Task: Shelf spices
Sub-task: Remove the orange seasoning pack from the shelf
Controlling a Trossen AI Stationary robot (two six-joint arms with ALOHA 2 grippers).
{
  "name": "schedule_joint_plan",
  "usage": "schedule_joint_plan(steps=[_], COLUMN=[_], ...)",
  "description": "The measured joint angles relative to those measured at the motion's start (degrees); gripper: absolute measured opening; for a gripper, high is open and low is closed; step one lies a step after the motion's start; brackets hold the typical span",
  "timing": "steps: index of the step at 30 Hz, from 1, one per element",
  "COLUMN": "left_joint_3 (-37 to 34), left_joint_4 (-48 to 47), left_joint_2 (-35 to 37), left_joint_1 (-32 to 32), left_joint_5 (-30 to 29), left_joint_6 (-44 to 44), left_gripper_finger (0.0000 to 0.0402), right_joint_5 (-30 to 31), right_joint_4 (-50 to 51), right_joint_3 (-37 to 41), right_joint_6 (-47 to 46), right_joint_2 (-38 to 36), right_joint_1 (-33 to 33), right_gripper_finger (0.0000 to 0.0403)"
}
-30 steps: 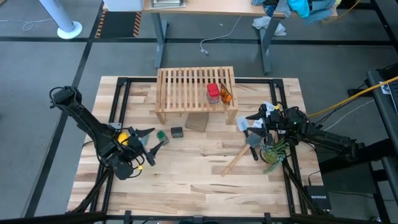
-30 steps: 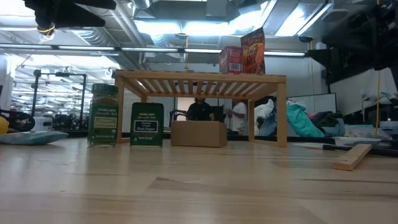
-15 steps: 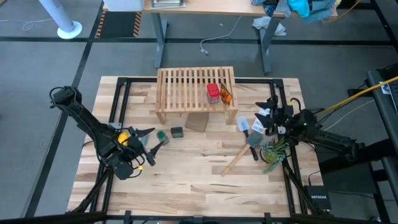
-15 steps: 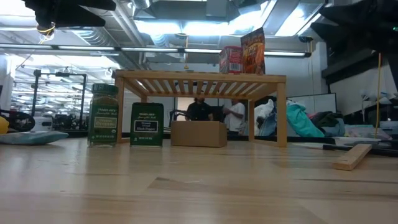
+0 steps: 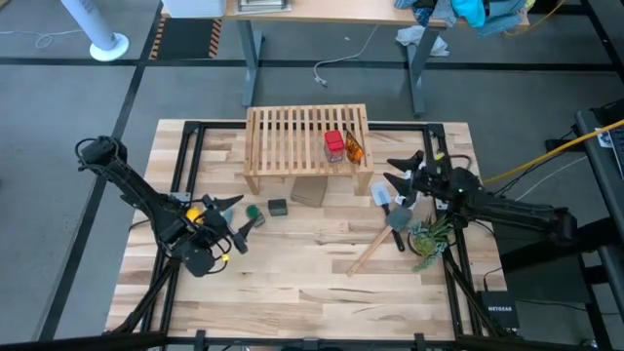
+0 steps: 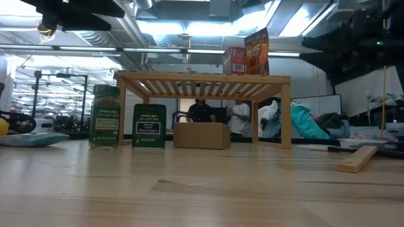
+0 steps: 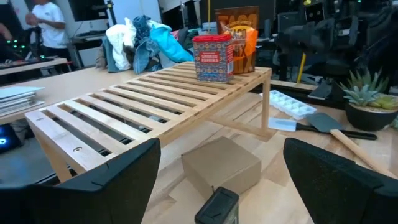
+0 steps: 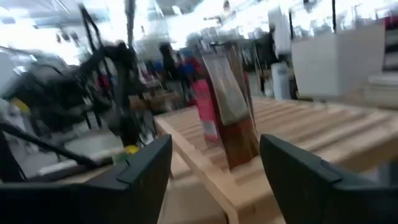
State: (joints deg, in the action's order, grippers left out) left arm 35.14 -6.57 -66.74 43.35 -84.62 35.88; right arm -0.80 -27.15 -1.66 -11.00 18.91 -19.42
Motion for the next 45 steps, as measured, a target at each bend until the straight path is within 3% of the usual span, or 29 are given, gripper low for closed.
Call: schedule_joint_plan(steps=[17, 25, 32, 38, 45], left_joint_3=[0.0, 0.0, 0.0, 0.0, 0.0], left_joint_4=[-0.1, -0.1, -0.2, -0.3, -0.3], left_joint_2=[0.0, 0.0, 0.0, 0.0, 0.0], left_joint_1=[-0.8, -0.8, -0.8, -0.8, -0.8], left_joint_5=[0.4, 1.8, 1.8, 2.0, 3.8], left_joint_6=[0.1, 0.1, 0.1, 0.1, 0.1], left_gripper_finger=[0.0333, 0.0333, 0.0333, 0.0333, 0.0333], right_joint_5=[1.3, 1.7, 6.3, 3.4, 2.3], right_joint_4=[-12.7, -15.5, -14.9, -14.8, -14.7], right_joint_3=[-11.6, -17.9, -21.1, -21.1, -21.1], right_joint_6=[-0.5, 1.5, 4.0, 4.0, 4.0], right_joint_2=[33.2, 44.6, 47.7, 47.7, 47.7], right_joint_1=[0.0, 0.0, 0.0, 0.0, 0.0], right_gripper_finger=[0.0250, 0.0250, 0.0210, 0.0150, 0.0127])
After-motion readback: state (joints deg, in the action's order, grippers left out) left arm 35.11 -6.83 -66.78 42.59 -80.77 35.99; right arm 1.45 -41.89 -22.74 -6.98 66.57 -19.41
